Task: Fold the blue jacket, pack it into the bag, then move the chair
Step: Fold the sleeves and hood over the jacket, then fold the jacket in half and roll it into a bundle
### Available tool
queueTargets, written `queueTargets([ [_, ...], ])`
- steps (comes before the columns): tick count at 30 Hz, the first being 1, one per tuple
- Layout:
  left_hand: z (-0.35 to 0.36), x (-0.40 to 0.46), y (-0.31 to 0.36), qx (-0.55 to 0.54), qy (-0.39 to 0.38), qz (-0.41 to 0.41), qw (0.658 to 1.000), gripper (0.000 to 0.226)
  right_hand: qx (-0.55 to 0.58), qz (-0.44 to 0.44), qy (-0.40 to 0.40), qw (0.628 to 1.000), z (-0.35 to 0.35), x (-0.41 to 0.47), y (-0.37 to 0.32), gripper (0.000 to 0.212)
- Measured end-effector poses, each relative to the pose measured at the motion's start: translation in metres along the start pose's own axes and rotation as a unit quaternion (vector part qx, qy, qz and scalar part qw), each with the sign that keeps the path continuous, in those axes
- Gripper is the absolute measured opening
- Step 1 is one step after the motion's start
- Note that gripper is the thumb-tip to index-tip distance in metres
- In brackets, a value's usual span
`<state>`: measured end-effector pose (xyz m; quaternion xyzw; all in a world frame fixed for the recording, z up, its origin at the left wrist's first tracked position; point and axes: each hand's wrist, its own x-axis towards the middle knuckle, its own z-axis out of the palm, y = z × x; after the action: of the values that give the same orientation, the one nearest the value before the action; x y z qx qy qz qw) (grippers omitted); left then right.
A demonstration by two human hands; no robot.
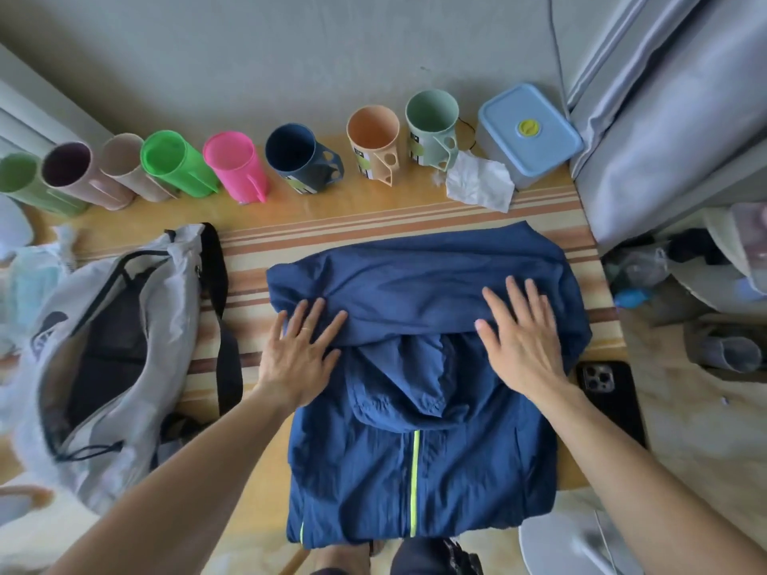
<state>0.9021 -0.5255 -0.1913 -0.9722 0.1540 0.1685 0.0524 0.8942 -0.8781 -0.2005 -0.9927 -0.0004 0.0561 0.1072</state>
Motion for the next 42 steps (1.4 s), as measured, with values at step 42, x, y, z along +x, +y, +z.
queueTargets([
  [42, 0.014, -0.278, 0.036, -0.645, -0.044, -0.224, 0.729, 0.037, 0.604, 0.334, -0.095, 0.718, -0.049, -0.318, -0.021, 0.026],
])
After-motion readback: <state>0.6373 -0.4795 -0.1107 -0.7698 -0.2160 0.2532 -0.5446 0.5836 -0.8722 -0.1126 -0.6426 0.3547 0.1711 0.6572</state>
